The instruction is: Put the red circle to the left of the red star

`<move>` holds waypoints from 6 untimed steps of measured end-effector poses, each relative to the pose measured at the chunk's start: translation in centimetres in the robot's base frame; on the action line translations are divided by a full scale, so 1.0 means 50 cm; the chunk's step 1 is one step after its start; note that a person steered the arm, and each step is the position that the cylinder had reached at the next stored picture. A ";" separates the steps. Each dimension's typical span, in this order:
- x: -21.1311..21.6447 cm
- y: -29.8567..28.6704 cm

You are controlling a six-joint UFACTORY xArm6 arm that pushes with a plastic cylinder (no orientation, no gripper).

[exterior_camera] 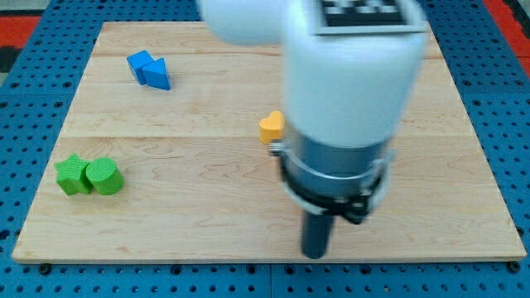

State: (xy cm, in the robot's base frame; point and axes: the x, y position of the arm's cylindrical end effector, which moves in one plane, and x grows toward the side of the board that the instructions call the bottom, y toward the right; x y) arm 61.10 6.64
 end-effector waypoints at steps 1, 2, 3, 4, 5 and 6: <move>-0.026 0.021; -0.066 0.021; -0.091 0.019; -0.095 0.000; -0.102 -0.021; -0.119 -0.045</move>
